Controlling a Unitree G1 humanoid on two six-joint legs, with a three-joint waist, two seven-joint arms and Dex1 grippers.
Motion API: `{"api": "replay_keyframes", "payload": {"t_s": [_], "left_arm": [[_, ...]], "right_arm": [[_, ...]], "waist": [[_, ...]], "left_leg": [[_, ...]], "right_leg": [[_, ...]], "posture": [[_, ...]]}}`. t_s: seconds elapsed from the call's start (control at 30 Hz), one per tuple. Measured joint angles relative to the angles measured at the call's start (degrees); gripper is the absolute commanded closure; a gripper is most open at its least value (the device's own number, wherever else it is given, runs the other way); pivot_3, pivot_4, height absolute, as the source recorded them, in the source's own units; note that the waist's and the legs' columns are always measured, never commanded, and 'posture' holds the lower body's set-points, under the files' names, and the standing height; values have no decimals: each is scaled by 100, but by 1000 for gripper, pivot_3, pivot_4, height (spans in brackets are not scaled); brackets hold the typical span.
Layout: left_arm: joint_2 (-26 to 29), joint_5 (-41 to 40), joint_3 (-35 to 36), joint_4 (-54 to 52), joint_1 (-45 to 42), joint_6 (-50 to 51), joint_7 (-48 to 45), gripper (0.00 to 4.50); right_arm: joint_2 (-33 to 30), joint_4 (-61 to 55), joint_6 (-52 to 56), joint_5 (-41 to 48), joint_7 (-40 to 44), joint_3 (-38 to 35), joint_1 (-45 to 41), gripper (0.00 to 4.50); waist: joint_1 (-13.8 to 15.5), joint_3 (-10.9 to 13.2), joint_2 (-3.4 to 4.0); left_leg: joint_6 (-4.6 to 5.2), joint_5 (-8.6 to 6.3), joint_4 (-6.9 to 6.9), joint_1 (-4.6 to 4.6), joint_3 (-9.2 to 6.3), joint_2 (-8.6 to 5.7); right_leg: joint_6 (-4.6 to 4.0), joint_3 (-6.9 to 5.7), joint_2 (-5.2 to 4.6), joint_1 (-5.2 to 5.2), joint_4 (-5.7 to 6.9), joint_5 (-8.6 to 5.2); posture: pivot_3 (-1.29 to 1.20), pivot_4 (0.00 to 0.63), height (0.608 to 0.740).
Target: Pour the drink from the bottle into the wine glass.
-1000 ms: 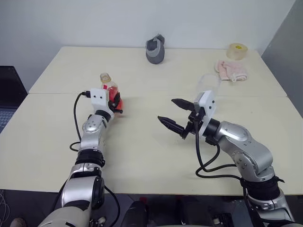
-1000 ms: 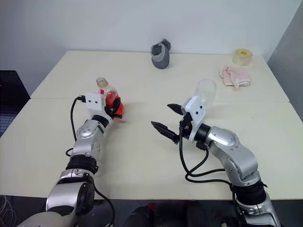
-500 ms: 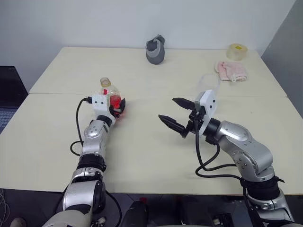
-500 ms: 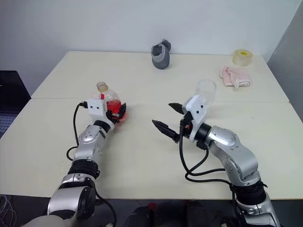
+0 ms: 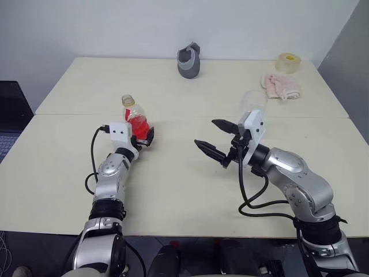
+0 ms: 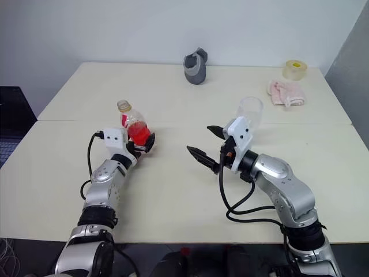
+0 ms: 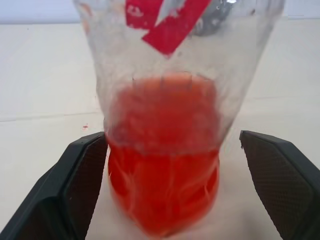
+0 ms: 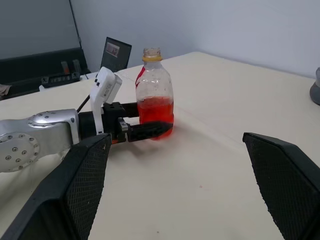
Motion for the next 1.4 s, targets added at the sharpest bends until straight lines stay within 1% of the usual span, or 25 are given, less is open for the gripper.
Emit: {"api": "replay_keyframes", "payload": {"t_s": [0.17, 0.43, 0.63, 0.8, 0.87, 1.0, 1.17, 1.27, 1.4], "left_arm": [[-1, -28, 0, -761, 384, 482, 103, 24], [-5, -307, -63, -2505, 1534, 1564, 52, 24], [150, -636, -332, -3794, 2196, 2458, -271, 24], [194, -991, -646, -4616, 2452, 3088, -499, 24], [315, -1186, -755, -4840, 2457, 3293, -702, 24], [799, -1796, -866, -5286, 2307, 3706, -1416, 24], [1392, -2354, -915, -5492, 2071, 3957, -2230, 24], [1796, -2501, -921, -5554, 2082, 3971, -2744, 24], [1935, -2488, -927, -5502, 2055, 3763, -3060, 24]], "right_arm": [[-1, 0, -15, -54, 1, 1, 139, 0], [-96, -88, -3, -64, -13, -10, 426, 0], [-215, -467, 100, -160, -279, -204, 904, 0], [-358, -825, 330, -170, -518, -353, 1361, 0], [-432, -929, 398, -187, -626, -464, 1486, 0], [-533, -1017, 549, -364, -950, -741, 1785, 0], [-350, -977, 587, -646, -1460, -871, 1826, 0], [-119, -808, 652, -794, -1733, -871, 1769, 0], [83, -526, 634, -877, -1866, -870, 1589, 0]], "waist": [[4, 0, 0], [13, 0, 0], [25, 0, 0], [29, 0, 0], [29, 0, 0], [26, 0, 0], [1, 0, 1], [0, 1, 2], [11, 1, 2]], "left_leg": [[0, 0, 0, 0, 1, 0], [0, 0, -2, 0, 0, 3], [2, -1, -1, 1, 4, 3], [3, -2, 0, 2, 10, 2], [4, -2, 0, 3, 10, 3], [4, -2, -1, 5, 13, 2], [4, -2, -4, 9, 21, 2], [4, -1, -8, 9, 19, 3], [7, -2, -6, 8, 21, 2]], "right_leg": [[0, 0, 0, 0, -1, 0], [0, 4, -1, 2, -2, 0], [0, -1, 1, 6, -1, 0], [1, 2, 3, 10, -3, 1], [1, 1, 5, 10, -1, 1], [1, 1, 13, 11, -1, 1], [0, 8, 17, 10, -1, 1], [-2, 6, 19, 8, -2, 1], [-1, 8, 19, 10, -4, 1]], "posture": [[0, 150, 740], [0, 150, 740], [0, 150, 740], [0, 150, 740], [0, 150, 740], [0, 150, 740], [0, 150, 740], [0, 150, 740], [0, 150, 740]]}}
